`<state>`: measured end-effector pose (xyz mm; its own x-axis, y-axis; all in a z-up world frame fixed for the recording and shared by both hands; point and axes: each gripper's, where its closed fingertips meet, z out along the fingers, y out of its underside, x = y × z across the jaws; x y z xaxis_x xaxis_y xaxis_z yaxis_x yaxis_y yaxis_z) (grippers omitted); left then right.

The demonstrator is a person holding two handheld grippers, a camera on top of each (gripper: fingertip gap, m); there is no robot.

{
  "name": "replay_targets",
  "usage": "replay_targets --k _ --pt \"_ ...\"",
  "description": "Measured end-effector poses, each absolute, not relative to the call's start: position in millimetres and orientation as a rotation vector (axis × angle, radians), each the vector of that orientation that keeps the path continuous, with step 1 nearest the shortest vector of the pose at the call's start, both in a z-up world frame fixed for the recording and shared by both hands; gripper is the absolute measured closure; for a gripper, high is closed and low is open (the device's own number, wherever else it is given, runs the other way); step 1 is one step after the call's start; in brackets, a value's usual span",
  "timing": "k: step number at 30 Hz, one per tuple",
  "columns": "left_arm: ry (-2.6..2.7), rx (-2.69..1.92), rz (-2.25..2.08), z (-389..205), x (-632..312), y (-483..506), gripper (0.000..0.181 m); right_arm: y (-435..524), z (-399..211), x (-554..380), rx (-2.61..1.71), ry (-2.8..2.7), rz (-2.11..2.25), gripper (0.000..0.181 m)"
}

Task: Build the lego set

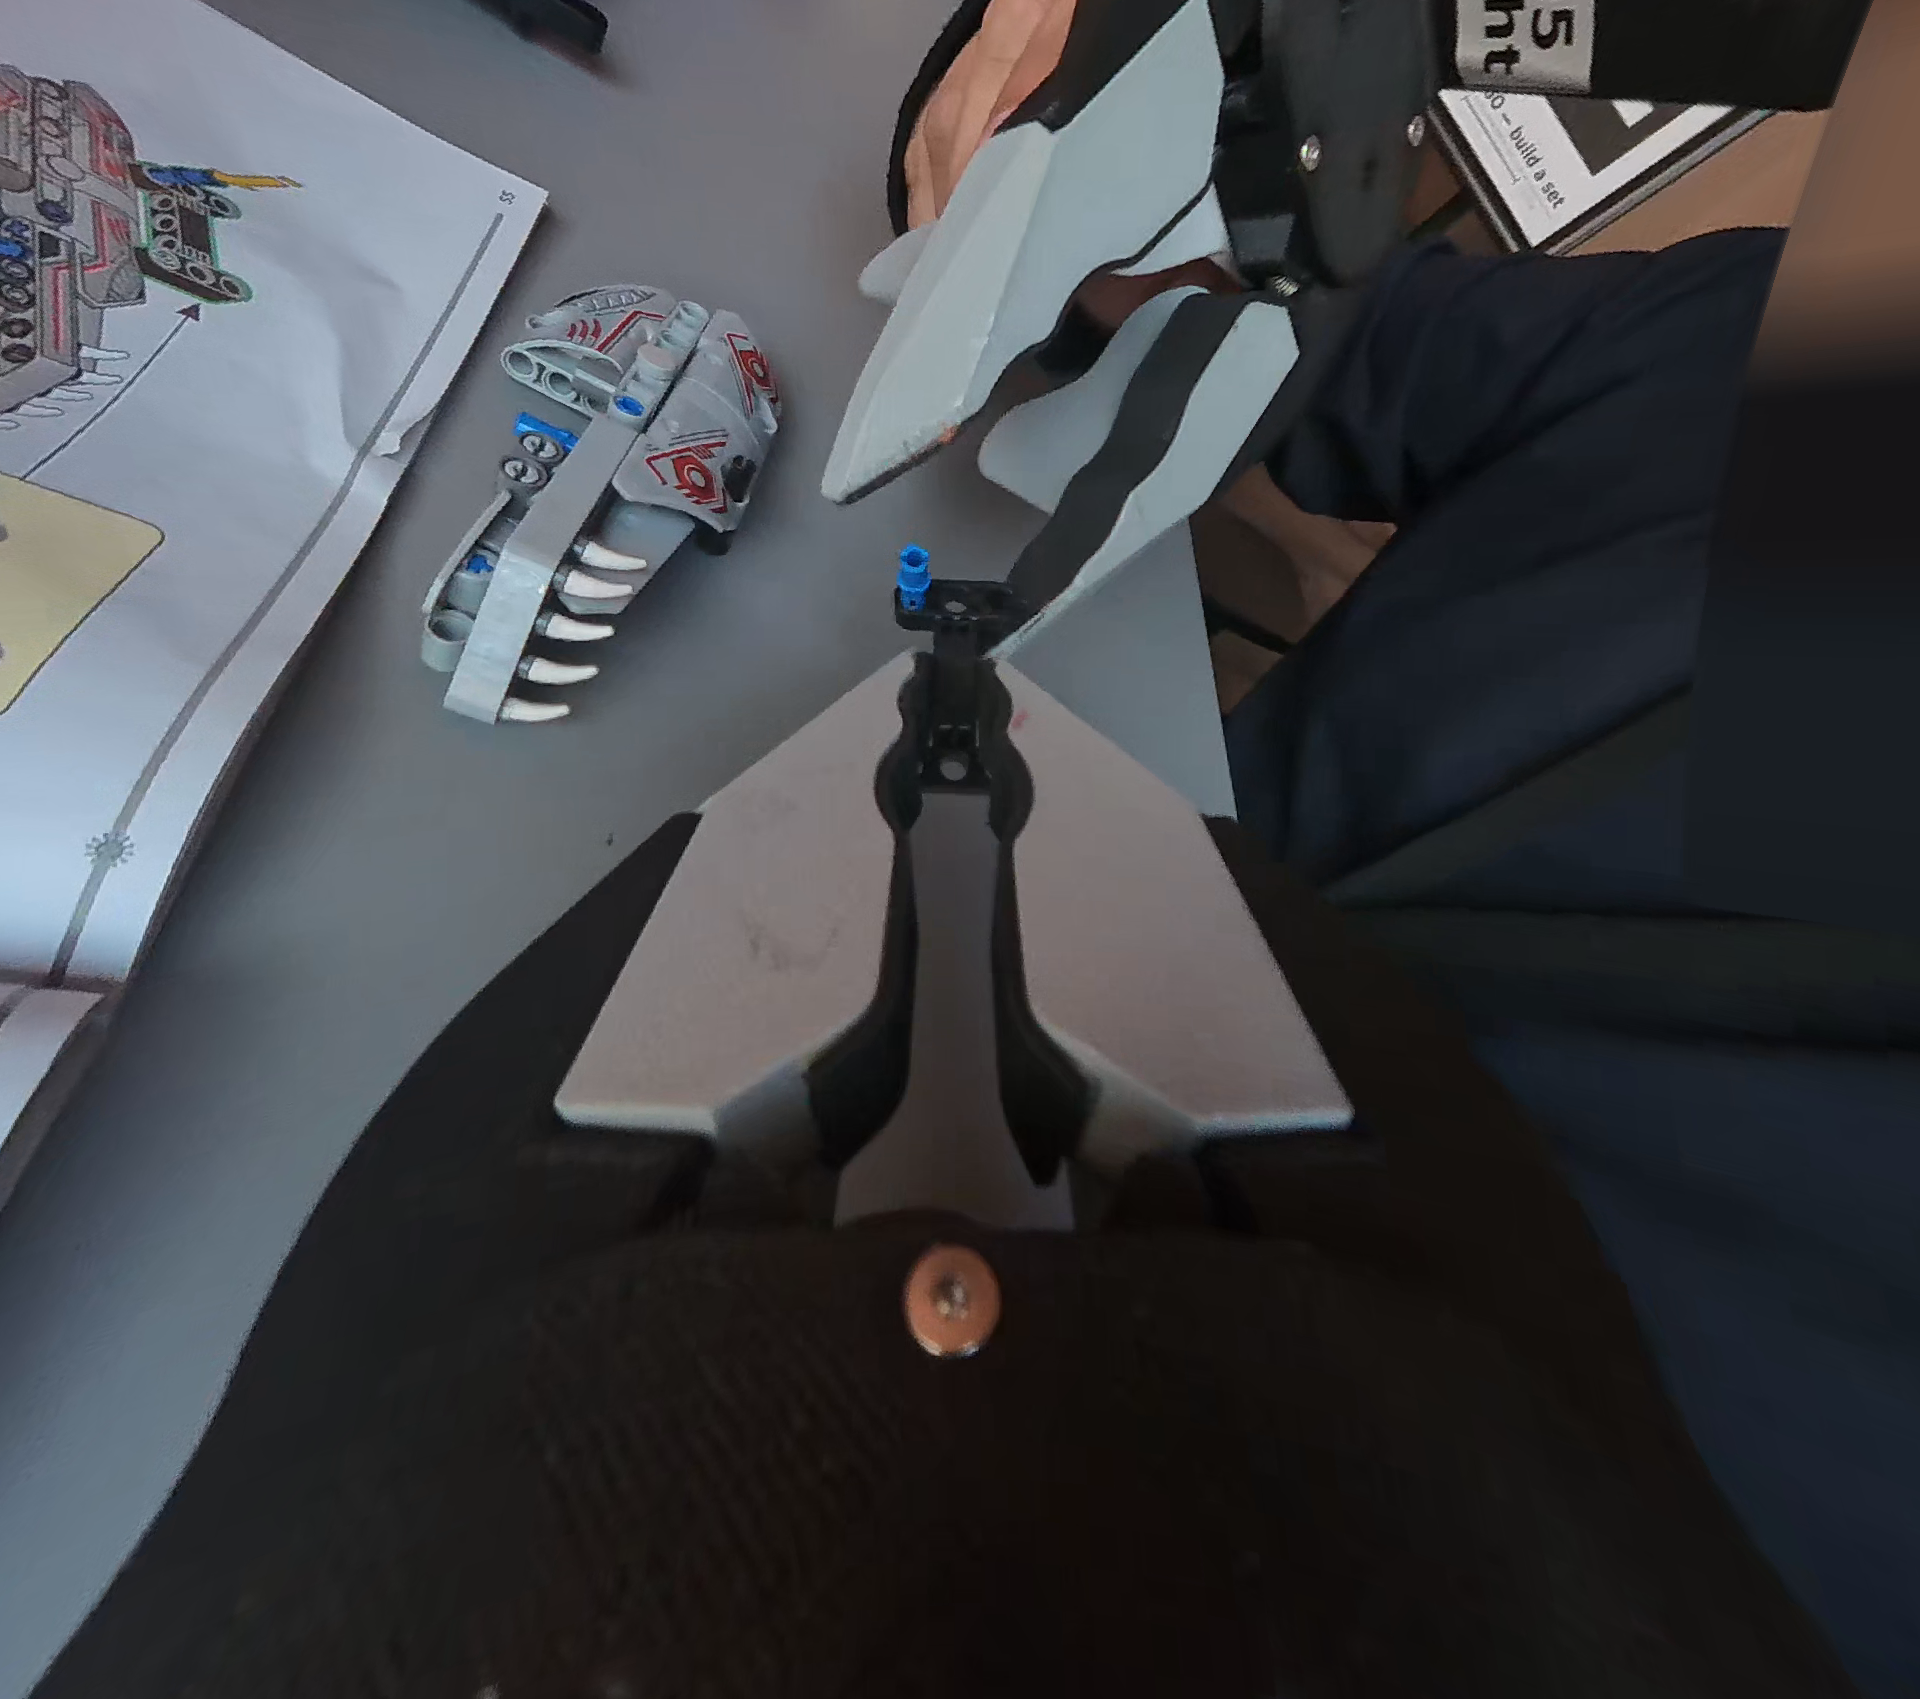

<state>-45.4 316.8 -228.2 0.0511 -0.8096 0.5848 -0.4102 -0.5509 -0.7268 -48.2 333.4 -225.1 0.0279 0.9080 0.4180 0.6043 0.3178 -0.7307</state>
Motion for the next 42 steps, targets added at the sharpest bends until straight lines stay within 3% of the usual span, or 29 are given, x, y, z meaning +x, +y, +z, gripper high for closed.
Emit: replay_targets --k 19,28,42 --pt "1.256 -1.972 -1.464 -231 -40 311 0.176 329 -230 -45 -1.368 -1.677 0.368 0.141" --pt "1.315 -1.916 -1.171 -237 -46 324 0.176 331 -233 -38 -1.412 -1.637 0.434 0.136" --pt "1.288 -1.9 -1.416 -226 -41 306 0.176 329 -233 -42 -1.332 -1.641 0.393 0.134"
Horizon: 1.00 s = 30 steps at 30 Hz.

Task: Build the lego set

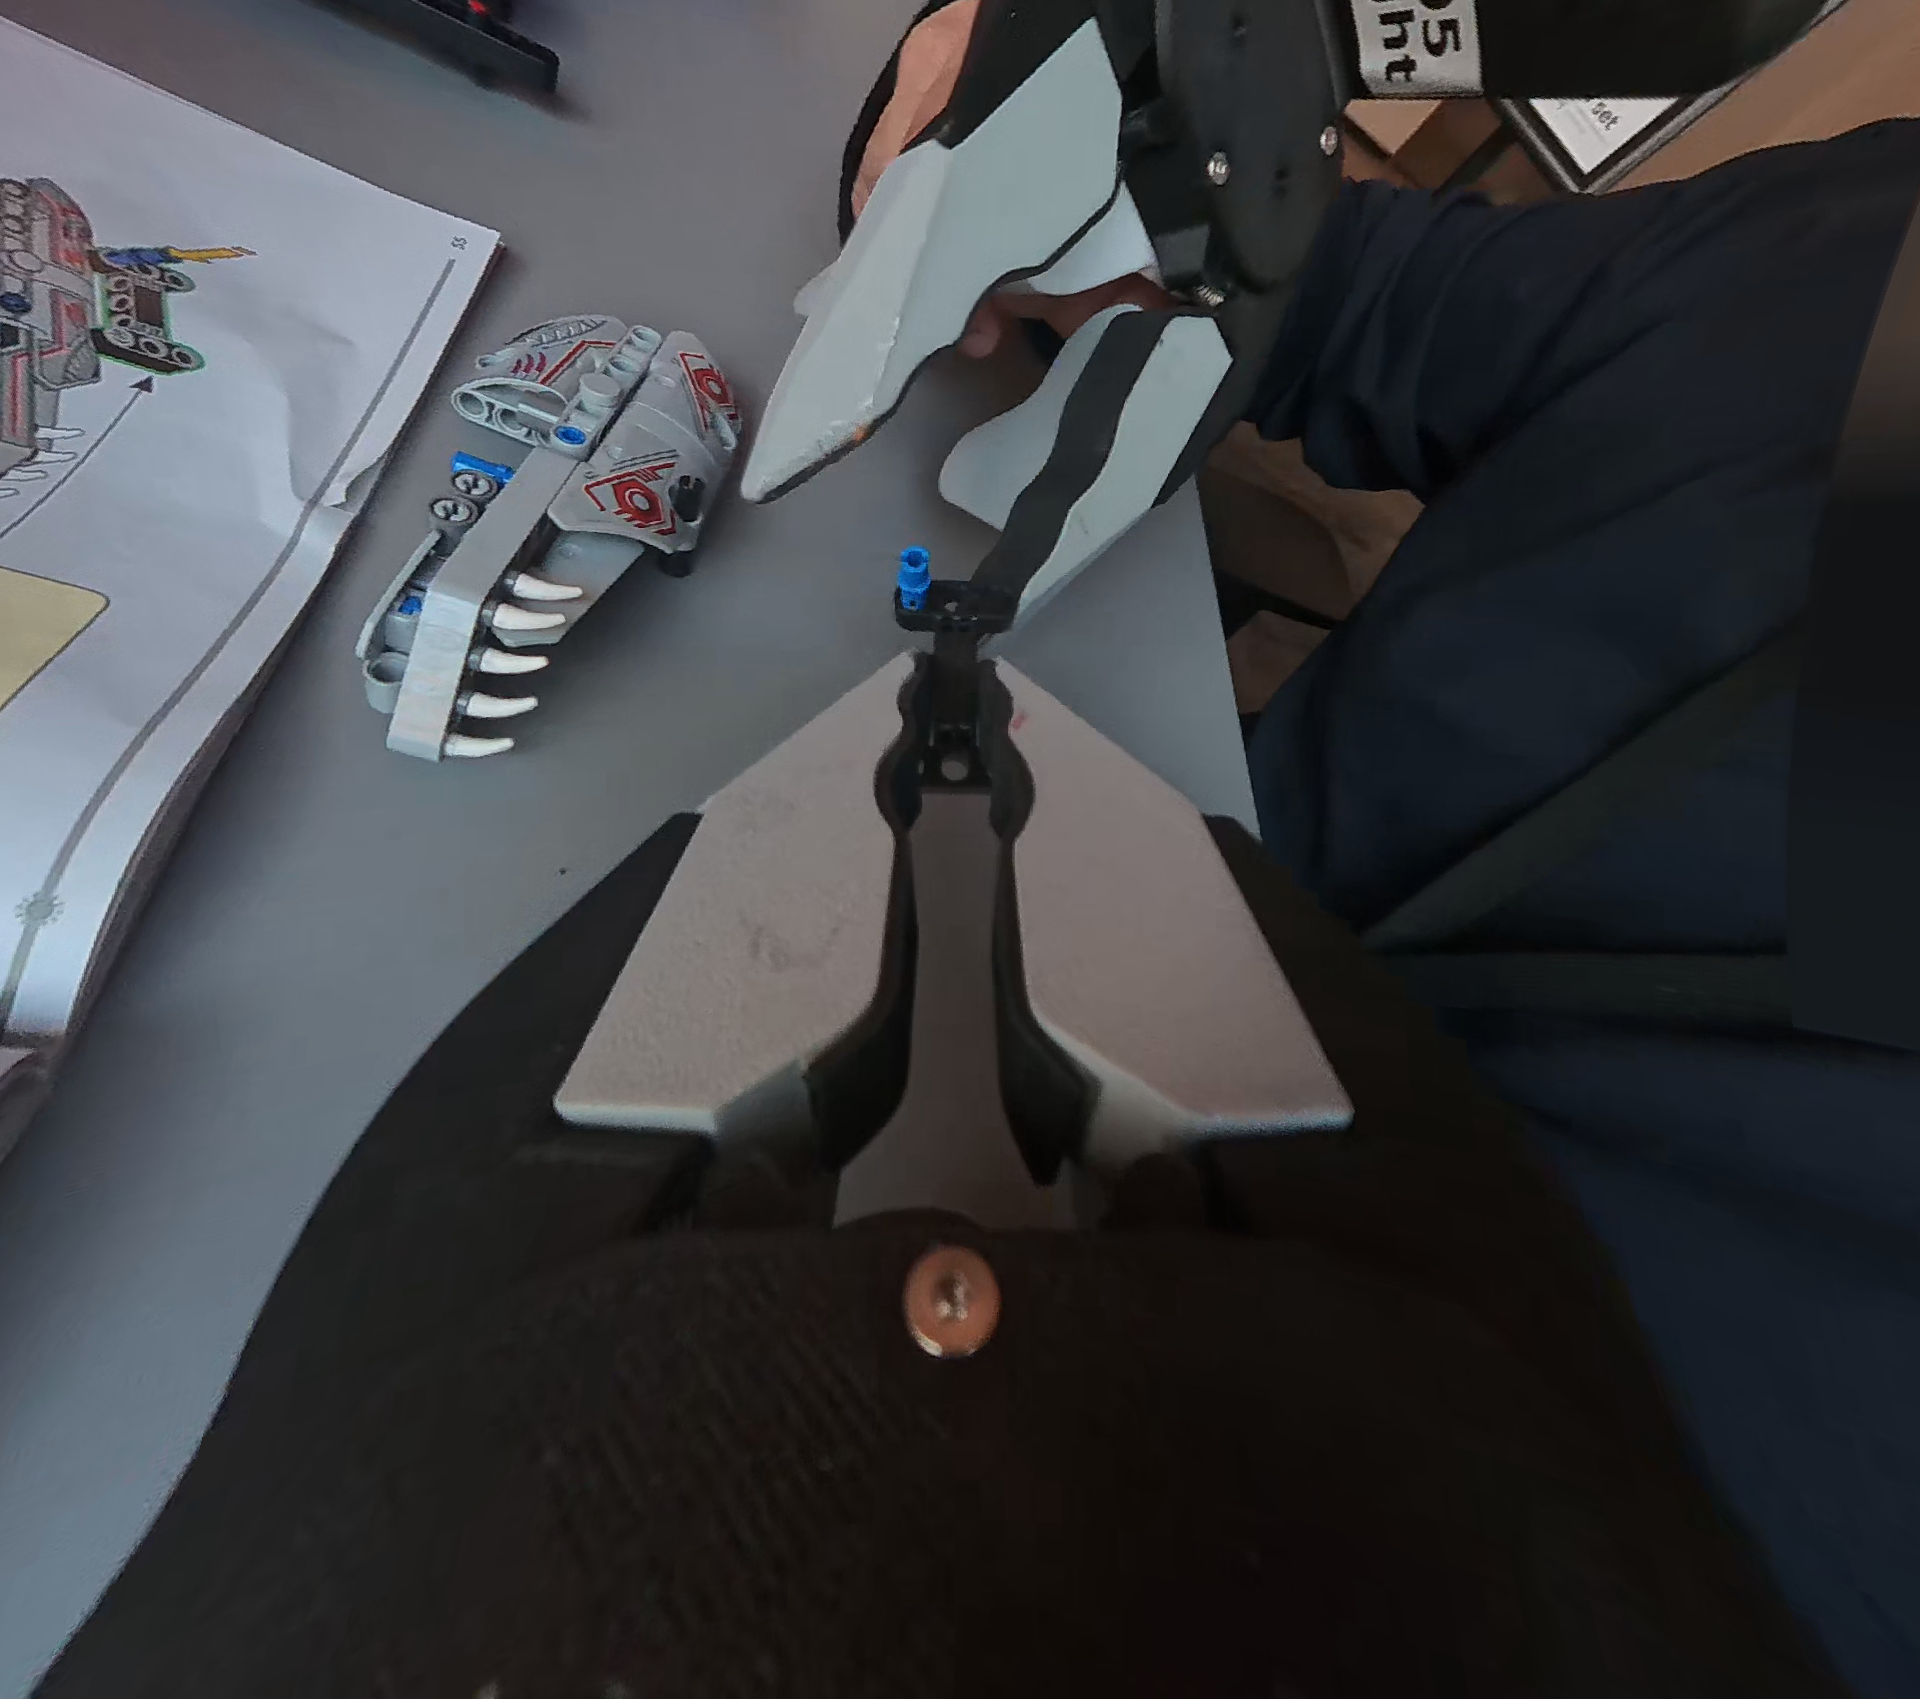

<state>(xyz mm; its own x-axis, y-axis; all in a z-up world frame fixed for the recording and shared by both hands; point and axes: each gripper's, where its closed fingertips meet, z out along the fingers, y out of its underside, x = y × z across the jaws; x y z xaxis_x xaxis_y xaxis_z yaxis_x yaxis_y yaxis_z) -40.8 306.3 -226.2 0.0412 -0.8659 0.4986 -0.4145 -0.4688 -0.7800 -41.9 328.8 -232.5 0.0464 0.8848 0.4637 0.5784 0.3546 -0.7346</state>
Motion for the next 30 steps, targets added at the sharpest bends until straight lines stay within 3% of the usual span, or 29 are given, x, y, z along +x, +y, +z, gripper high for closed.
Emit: replay_targets --k 30 --pt "1.293 -1.925 -1.51 -226 -38 297 0.176 316 -227 -45 -1.192 -1.679 0.367 0.142"
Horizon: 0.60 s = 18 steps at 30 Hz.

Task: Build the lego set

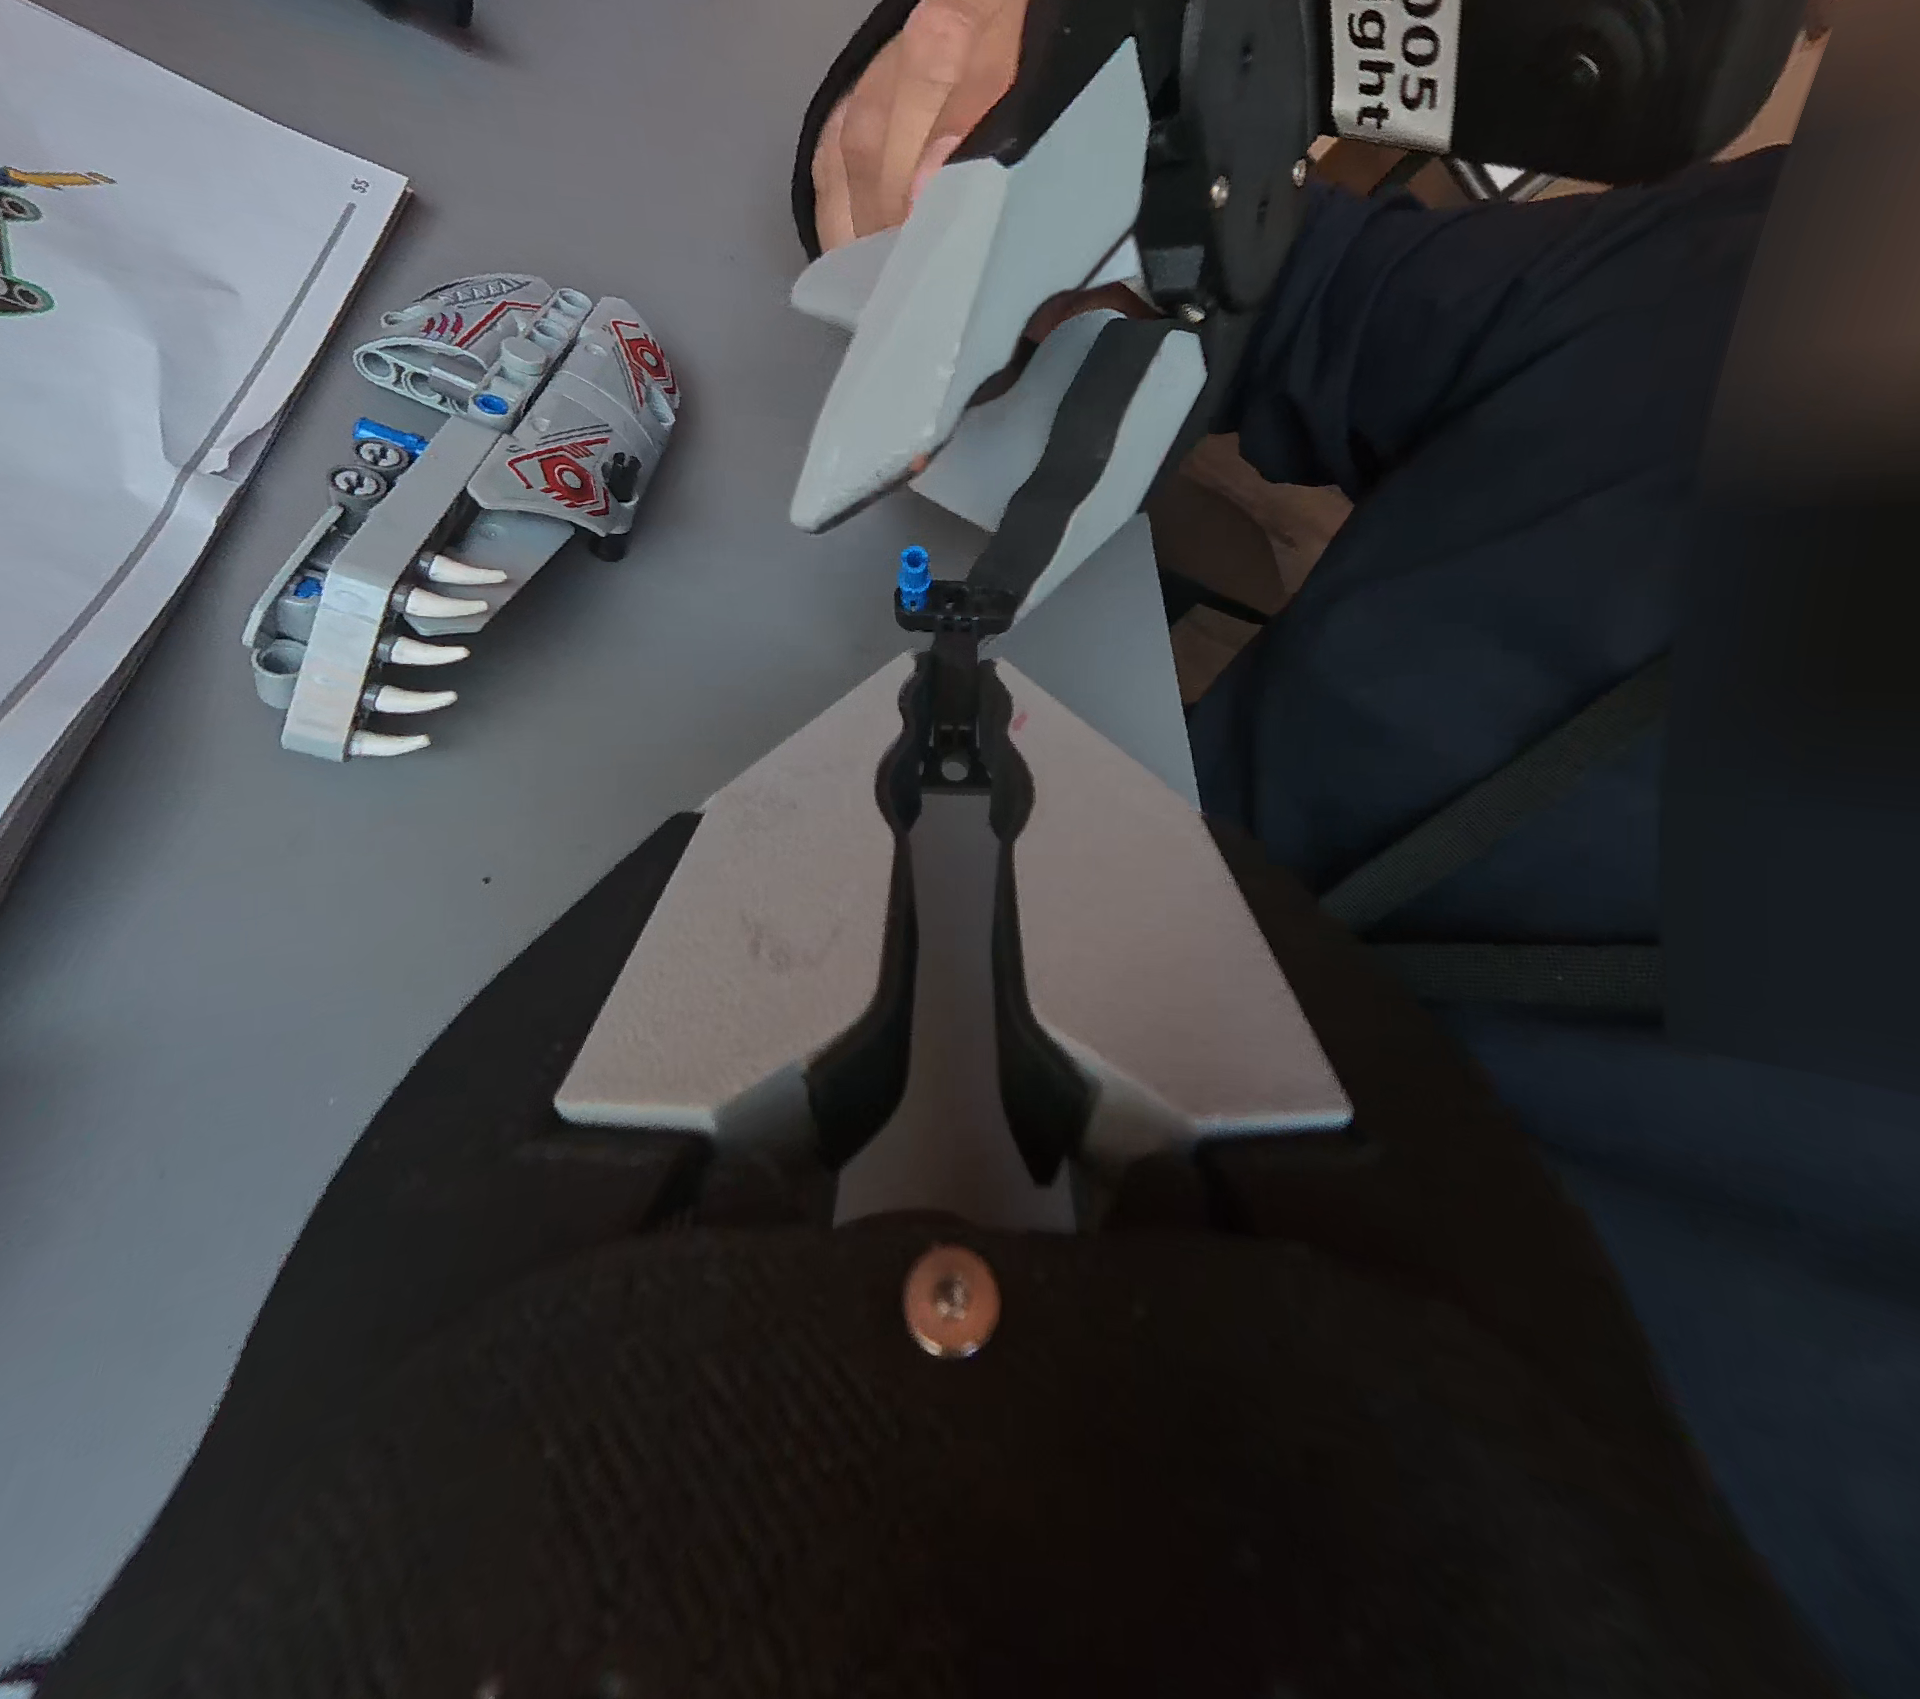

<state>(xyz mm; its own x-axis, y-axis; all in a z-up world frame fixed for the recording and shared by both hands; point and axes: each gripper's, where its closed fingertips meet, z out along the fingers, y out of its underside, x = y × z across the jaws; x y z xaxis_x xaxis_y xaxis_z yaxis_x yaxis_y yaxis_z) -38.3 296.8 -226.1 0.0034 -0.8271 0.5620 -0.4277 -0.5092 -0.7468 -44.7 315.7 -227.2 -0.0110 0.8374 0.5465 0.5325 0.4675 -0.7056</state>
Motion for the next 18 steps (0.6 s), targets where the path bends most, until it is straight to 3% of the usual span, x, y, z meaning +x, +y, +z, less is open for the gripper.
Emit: replay_targets --k 7,18 --pt "1.29 -1.96 -1.515 -229.8 -38.8 296.4 0.176 309.5 -225.4 -46.6 -1.067 -1.71 0.249 0.154" --pt "1.261 -1.975 -1.508 -230.5 -38.8 300.0 0.176 313.3 -226.1 -46.2 -1.062 -1.704 0.221 0.155"
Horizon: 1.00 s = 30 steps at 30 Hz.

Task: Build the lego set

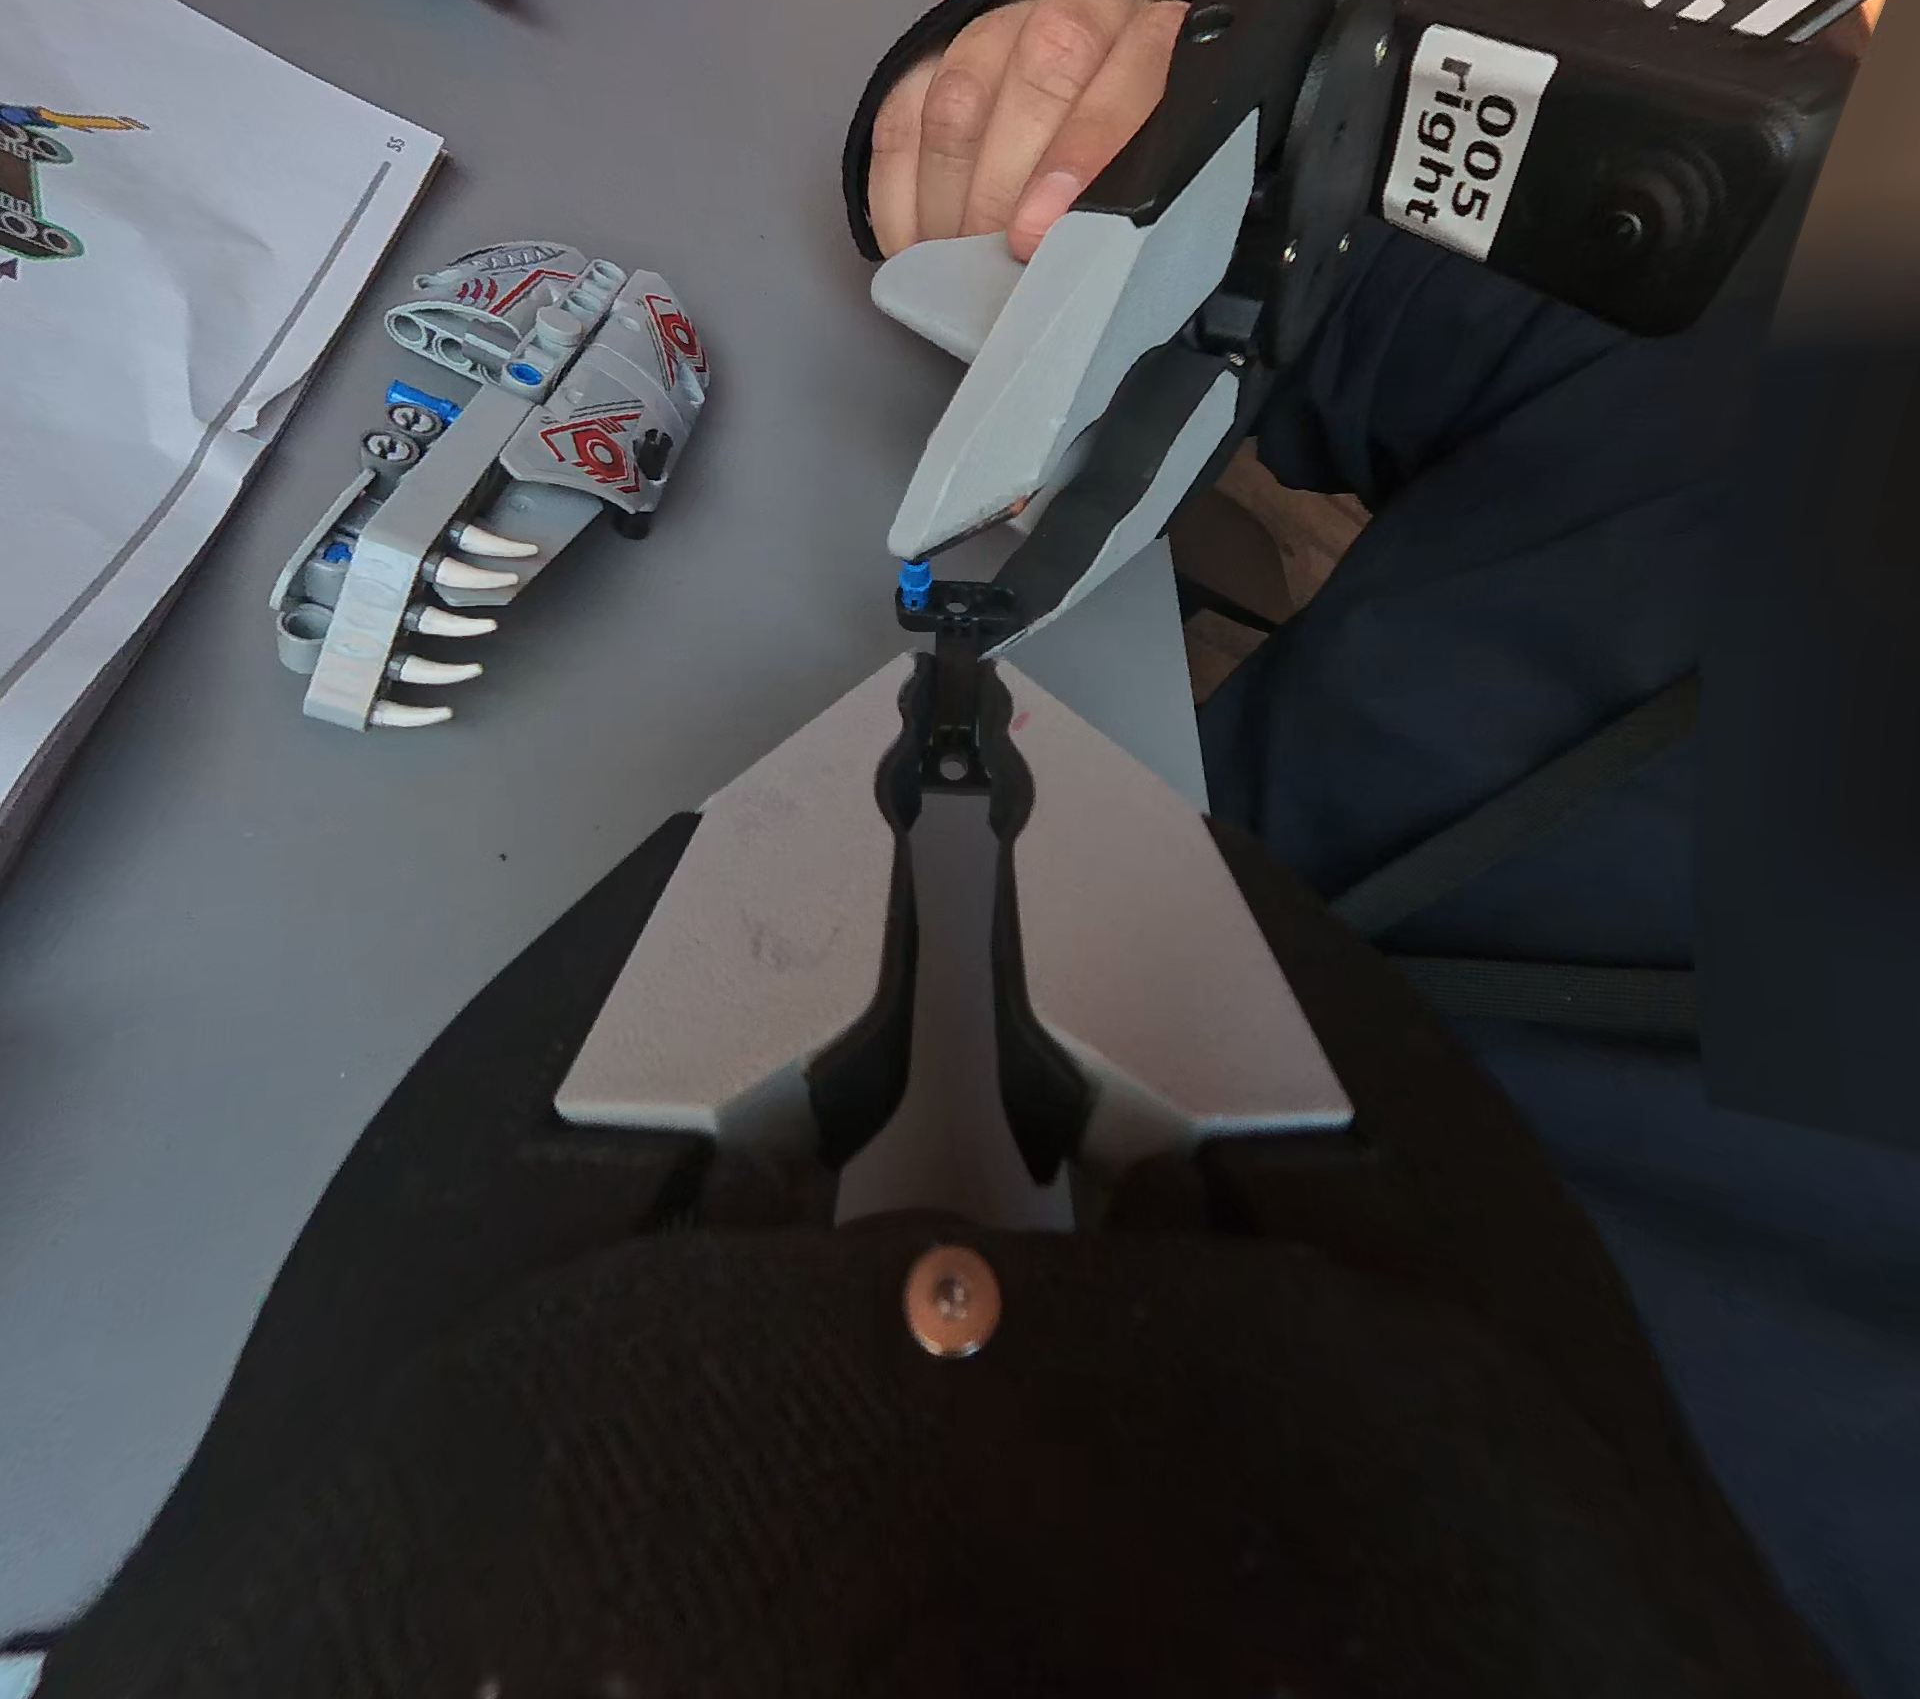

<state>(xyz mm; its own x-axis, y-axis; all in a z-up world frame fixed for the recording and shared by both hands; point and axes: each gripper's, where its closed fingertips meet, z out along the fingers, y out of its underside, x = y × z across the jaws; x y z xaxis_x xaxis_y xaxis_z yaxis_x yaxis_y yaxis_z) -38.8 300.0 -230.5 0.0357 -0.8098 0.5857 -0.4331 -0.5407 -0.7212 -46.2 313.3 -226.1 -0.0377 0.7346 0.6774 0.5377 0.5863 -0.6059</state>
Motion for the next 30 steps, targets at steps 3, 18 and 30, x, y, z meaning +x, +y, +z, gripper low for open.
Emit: replay_targets --k 3,18,30 --pt "1.27 -1.973 -1.502 -231 -39 299 0.176 313 -227 -46 -1.053 -1.715 0.204 0.157" --pt "1.258 -1.968 -1.407 -233 -40 307 0.176 316 -231 -47 -1.102 -1.707 0.241 0.16" --pt "1.385 -1.842 -1.026 -238 -40 319 0.177 329 -212 -32 -1.355 -1.55 0.594 0.147"
